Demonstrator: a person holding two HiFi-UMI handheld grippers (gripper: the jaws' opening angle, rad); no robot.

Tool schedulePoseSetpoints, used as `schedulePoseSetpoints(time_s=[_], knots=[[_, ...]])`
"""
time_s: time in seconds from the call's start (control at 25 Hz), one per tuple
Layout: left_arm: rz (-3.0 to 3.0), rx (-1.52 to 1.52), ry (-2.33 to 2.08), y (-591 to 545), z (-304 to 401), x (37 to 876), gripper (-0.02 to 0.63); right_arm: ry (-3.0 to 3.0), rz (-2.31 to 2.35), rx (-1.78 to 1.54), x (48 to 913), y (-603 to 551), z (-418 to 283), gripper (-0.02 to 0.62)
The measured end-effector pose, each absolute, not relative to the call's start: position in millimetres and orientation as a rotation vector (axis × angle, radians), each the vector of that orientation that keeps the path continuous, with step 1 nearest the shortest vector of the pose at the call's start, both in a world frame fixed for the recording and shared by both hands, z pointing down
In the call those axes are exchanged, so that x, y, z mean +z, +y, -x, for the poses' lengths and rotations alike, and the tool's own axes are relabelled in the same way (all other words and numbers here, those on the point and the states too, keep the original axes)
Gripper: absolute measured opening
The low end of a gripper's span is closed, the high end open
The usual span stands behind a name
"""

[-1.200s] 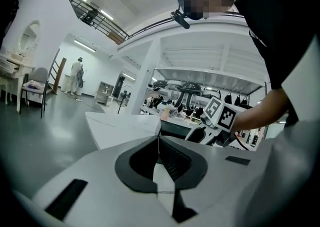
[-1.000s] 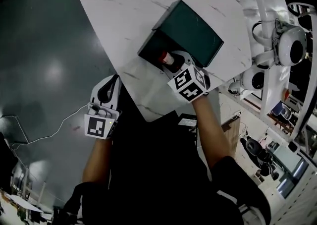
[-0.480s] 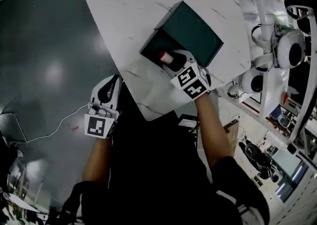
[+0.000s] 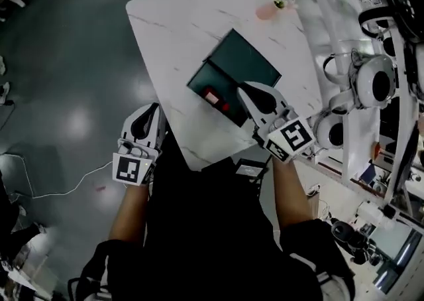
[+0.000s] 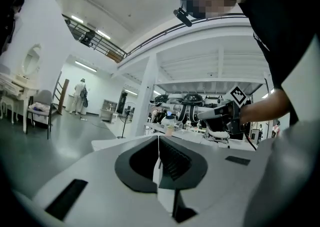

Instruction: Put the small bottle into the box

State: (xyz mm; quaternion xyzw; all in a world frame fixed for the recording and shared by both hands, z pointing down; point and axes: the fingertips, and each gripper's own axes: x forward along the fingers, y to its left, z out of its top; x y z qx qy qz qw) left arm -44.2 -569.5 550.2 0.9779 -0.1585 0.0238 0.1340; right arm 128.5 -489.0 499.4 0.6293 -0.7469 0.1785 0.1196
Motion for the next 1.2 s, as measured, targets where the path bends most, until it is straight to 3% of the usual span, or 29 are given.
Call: schedulePoseSetpoints(time_s=[0.32,0.56,1.2], knots=[[-2.886,-0.118,-0.662,-546,56,450,0.018,-2.382,-2.183,-0.045,366,-434,-167,0.034],[-2.922,-0.254,-0.922,-496,75,382,0.018,-2.436,-2.371,-0.206,324,-369,-202,0.034],[-2.885,-0.230,-1.198,-350,117,367,0.018,-2.617,-2.106,-0.006,387,-304,-154,0.034]])
